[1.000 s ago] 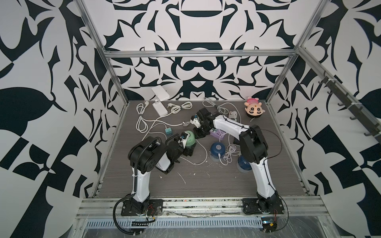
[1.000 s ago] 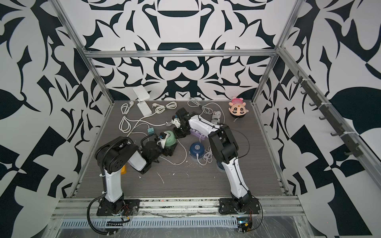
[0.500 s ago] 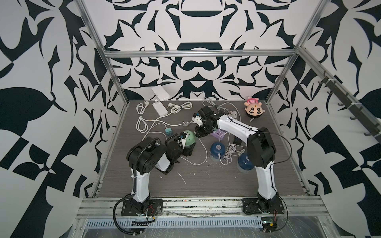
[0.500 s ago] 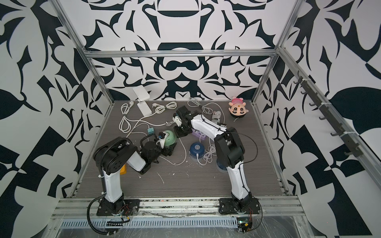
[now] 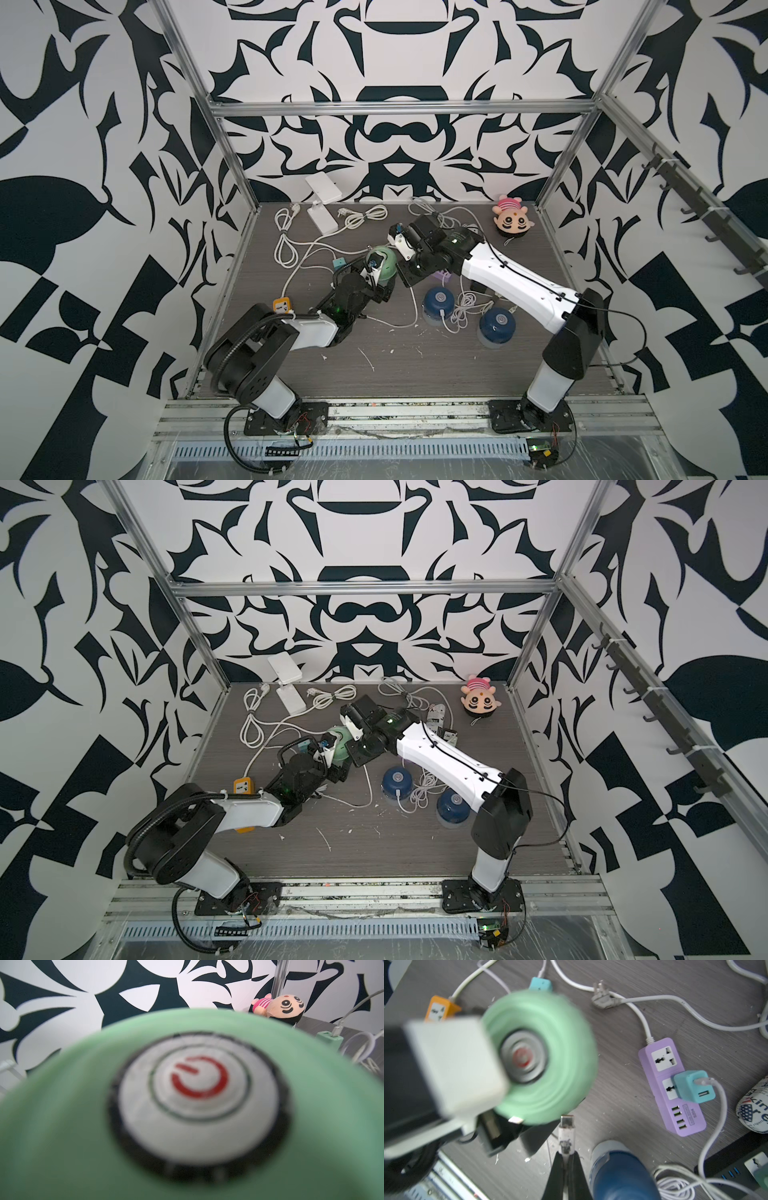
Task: Charge the cordless meat grinders
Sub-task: Pick up the cordless meat grinder at the center of the board, then insert the charging cable into the cordless meat grinder.
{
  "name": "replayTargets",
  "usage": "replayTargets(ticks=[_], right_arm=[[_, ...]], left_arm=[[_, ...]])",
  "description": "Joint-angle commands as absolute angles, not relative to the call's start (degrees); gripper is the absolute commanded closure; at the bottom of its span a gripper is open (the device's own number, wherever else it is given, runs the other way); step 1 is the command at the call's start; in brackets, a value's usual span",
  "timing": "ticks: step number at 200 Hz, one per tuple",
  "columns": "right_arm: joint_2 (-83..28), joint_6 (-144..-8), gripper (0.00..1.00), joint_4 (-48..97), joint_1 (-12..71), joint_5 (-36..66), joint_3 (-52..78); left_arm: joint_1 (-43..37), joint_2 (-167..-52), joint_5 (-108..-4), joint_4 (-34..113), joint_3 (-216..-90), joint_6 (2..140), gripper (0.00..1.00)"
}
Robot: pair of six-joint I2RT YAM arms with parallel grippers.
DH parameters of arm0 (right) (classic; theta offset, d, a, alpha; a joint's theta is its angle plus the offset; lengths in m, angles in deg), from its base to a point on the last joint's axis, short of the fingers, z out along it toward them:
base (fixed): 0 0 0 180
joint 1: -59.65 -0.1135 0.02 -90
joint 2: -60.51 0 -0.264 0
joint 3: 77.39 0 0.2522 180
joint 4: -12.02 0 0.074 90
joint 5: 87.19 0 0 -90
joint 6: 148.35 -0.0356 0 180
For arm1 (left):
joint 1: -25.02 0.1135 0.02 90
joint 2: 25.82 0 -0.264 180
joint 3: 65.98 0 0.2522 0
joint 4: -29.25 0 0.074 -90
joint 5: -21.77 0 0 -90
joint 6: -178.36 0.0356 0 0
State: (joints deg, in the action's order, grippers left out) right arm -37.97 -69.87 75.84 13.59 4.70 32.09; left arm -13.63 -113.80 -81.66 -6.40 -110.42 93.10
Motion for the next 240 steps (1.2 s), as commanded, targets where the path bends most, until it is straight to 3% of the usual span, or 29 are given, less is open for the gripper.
replayTargets(ticks=[1, 107, 240], right_arm=[[-34.3, -71.8, 1.00, 77.5, 11.8, 1.8, 32.0], [-31.7, -77.5, 1.00, 76.8, 8.2, 3.3, 31.3], [-33.5, -77.6, 1.00, 76.2, 8.3, 2.5, 33.5]], left_arm=[[-14.1, -109.6, -86.1, -1.4, -112.7, 97.6, 0.39], [-17.3, -104.7, -91.0, 3.3, -115.1, 103.9, 0.47], [-18.3, -103.3, -90.2, 3.7, -114.8, 104.4, 0.50]])
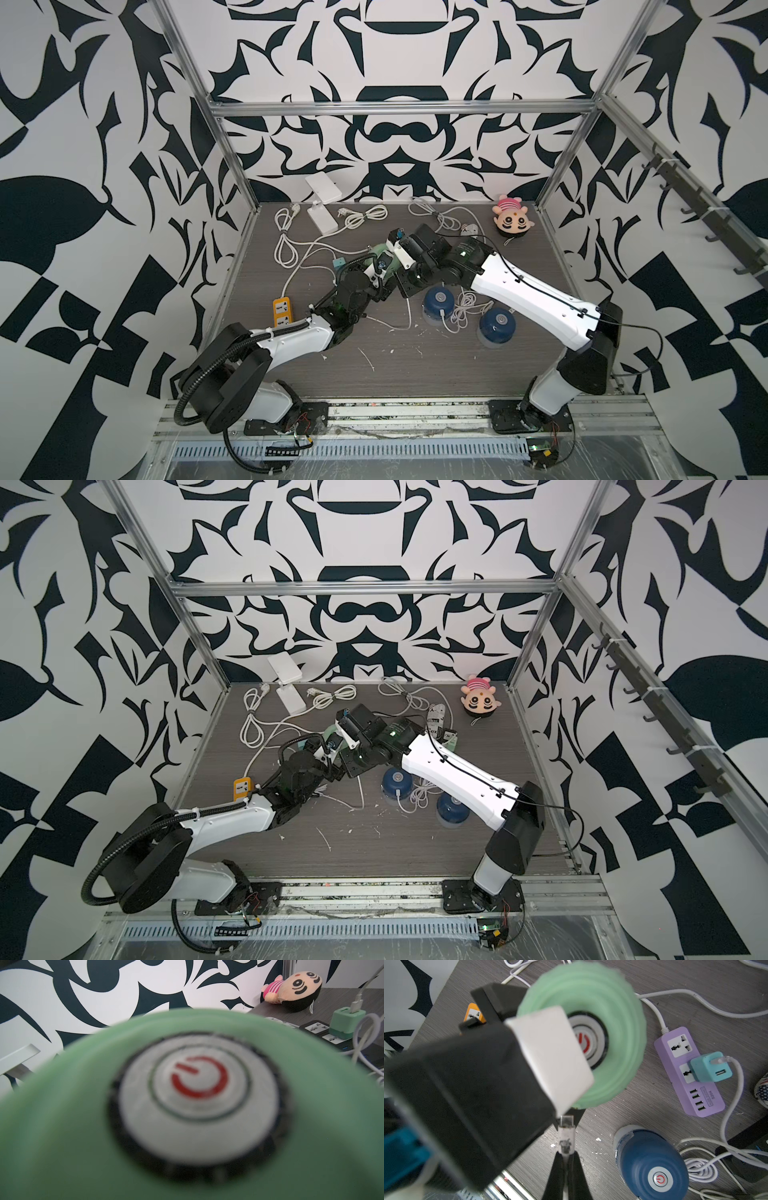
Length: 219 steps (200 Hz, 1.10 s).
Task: Charge the cordless meat grinders
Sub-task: Insert the charging cable into the cordless meat grinder.
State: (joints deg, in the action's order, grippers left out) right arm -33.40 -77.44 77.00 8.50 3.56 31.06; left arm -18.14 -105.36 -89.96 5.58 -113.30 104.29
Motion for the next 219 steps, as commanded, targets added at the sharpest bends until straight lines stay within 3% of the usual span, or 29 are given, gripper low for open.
replayTargets(ticks=[1, 219], right_arm=[[-33.5, -77.6, 1.00, 76.2, 8.3, 2.5, 33.5], [-34.0, -78.0, 1.00, 75.7, 10.3, 2.2, 34.3]], left_arm=[[-18.3, -103.2, -90.2, 3.8, -114.8, 104.4, 0.51], [-19.2, -101.2, -89.3, 4.2, -112.4, 104.7, 0.55]])
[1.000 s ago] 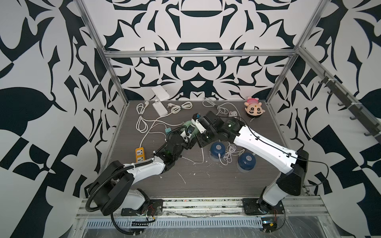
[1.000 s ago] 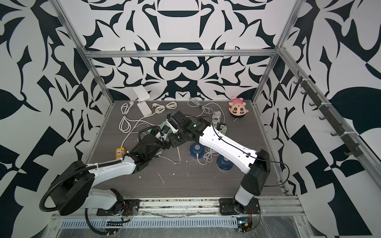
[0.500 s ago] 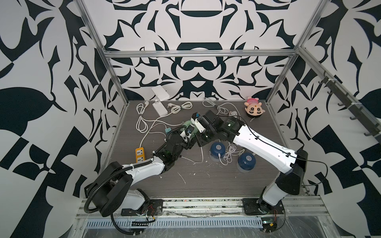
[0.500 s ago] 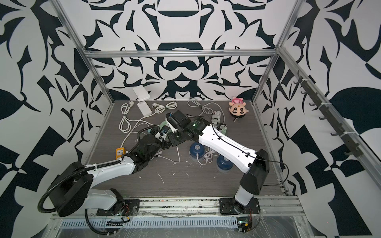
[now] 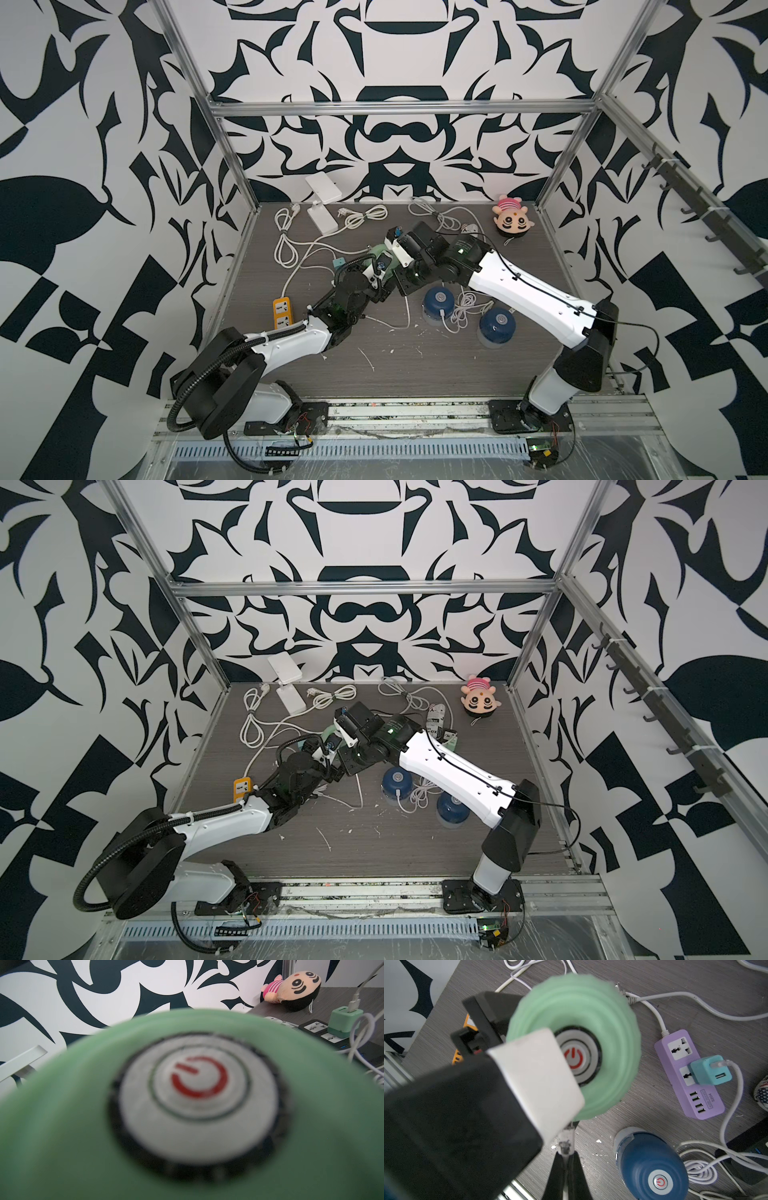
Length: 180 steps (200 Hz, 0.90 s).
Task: Charge the cordless meat grinders
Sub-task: Insert the charging cable into the cordless meat grinder.
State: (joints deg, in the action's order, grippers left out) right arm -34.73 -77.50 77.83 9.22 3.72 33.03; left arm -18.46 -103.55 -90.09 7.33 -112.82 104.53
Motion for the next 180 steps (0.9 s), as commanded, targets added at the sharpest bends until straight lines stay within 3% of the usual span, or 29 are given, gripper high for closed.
replayTargets(ticks=[1, 115, 180], right_arm=[[-34.0, -78.0, 1.00, 75.7, 10.3, 2.2, 34.3], [-37.7, -80.9, 1.00, 73.7, 10.9, 7.4, 41.3], [-37.6, -82.4, 1.00, 70.8, 12.6, 8.7, 39.1]], left_arm=[[-19.2, -101.2, -89.3, 4.2, -112.4, 104.7, 0.55], [-24.6, -102.4, -92.4, 1.4, -110.1, 111.1, 0.61], [-25.4, -101.2, -93.2, 1.4, -108.0, 109.2, 0.62]])
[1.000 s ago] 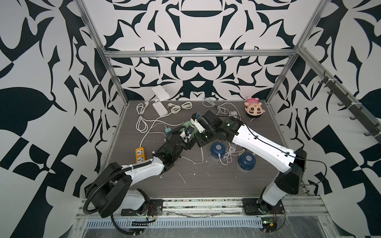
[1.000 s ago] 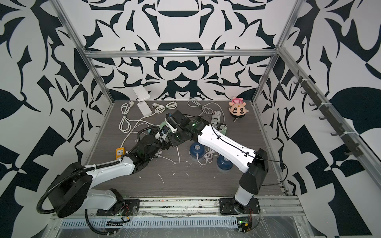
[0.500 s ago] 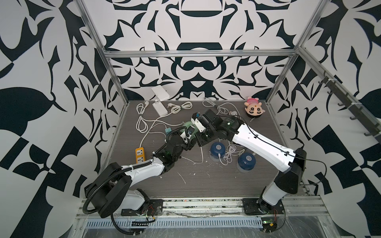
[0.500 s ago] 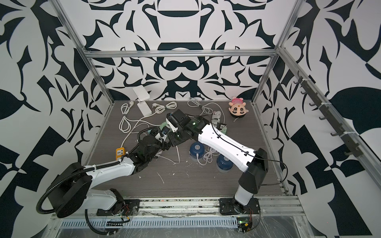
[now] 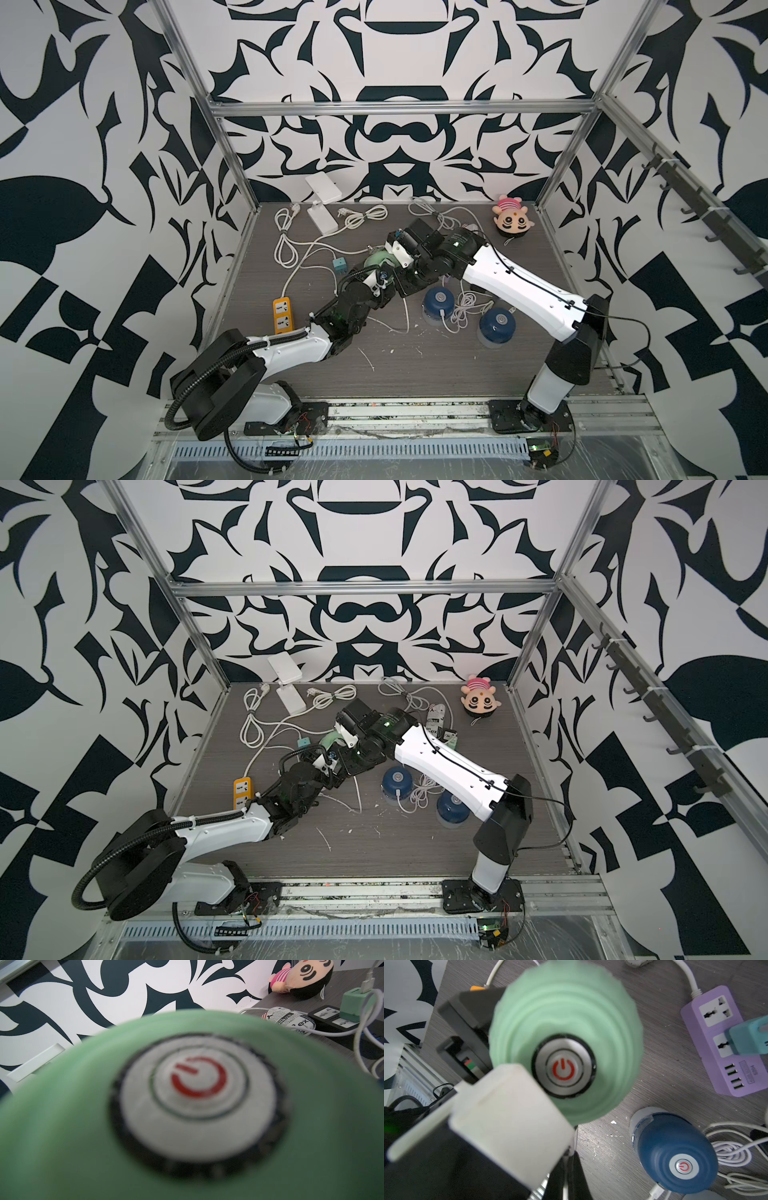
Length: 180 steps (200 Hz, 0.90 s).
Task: Charge the cordless meat grinders
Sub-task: Insert the charging cable into the cordless meat grinder.
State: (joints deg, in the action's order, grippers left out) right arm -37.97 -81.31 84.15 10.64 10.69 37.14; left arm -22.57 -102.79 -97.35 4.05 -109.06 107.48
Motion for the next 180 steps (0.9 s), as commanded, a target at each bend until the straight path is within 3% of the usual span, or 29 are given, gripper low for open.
replayTargets(ticks=[1, 33, 83, 127, 180], right_arm=[[-37.5, -82.4, 1.00, 70.8, 12.6, 8.7, 39.1], [-35.3, -81.4, 0.73, 71.2, 12.6, 8.5, 34.2], [-25.8, -80.6, 0.58, 73.5, 15.4, 5.9, 22.8], [-19.0, -80.4, 0.52, 73.3, 17.7, 4.2, 17.8], [-19.0, -80.2, 0.52, 72.8, 18.3, 4.4, 16.8]], left_arm=[[-25.4, -101.3, -93.3, 1.5, -108.0, 109.2, 0.62], [-25.0, -104.1, -96.2, 1.4, -109.2, 107.6, 0.61], [-22.4, -109.5, -93.7, -1.3, -109.9, 100.1, 0.61], [-22.4, -119.1, -89.2, -8.8, -110.6, 92.0, 0.59], [-22.4, -130.8, -85.0, -21.9, -110.5, 83.0, 0.54]])
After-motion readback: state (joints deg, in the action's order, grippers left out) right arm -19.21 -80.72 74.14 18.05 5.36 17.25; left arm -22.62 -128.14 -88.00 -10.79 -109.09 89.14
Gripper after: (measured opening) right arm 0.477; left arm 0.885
